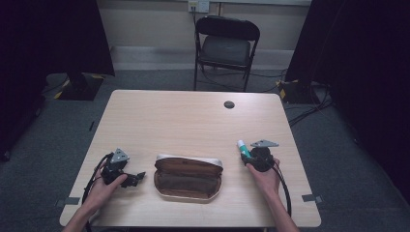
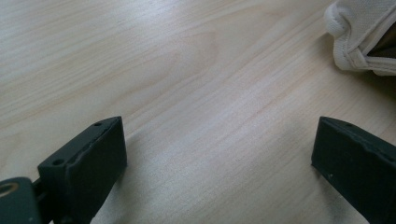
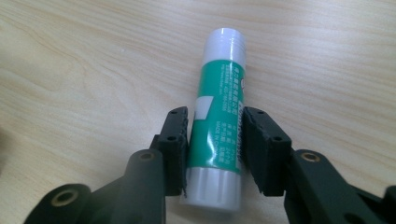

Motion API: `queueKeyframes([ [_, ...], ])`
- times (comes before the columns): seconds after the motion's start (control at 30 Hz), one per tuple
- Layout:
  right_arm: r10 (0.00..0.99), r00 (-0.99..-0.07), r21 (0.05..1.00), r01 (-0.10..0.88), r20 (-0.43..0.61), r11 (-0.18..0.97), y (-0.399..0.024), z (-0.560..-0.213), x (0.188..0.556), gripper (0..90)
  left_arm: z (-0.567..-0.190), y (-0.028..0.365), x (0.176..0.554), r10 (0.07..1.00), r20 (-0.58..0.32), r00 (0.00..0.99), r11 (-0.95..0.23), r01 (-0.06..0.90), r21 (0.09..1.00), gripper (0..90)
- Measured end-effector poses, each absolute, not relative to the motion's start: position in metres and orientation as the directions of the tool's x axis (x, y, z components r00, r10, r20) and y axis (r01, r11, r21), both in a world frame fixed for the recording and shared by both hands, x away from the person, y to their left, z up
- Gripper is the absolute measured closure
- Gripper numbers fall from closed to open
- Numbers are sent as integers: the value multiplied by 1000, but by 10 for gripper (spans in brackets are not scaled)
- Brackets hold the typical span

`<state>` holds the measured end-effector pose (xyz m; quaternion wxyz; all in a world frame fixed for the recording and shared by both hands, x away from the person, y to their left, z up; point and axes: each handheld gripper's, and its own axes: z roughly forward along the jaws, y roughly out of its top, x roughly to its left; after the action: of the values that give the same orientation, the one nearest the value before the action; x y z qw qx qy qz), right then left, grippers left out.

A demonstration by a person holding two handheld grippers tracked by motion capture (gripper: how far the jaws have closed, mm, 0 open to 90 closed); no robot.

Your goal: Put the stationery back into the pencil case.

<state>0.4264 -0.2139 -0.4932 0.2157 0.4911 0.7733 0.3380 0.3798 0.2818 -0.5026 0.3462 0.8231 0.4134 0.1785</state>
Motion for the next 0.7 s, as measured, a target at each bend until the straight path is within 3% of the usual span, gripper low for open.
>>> queueKeyframes([
  [0.27, 895, -446, 730, 610, -6, 309, -217, -492, 425, 660, -503, 280, 382, 805, -5, 593, -413, 567, 713, 0],
  [0.7, 882, -465, 769, 590, 75, 246, -223, -477, 415, 661, -503, 282, 384, 786, 4, 619, -438, 552, 710, 0],
])
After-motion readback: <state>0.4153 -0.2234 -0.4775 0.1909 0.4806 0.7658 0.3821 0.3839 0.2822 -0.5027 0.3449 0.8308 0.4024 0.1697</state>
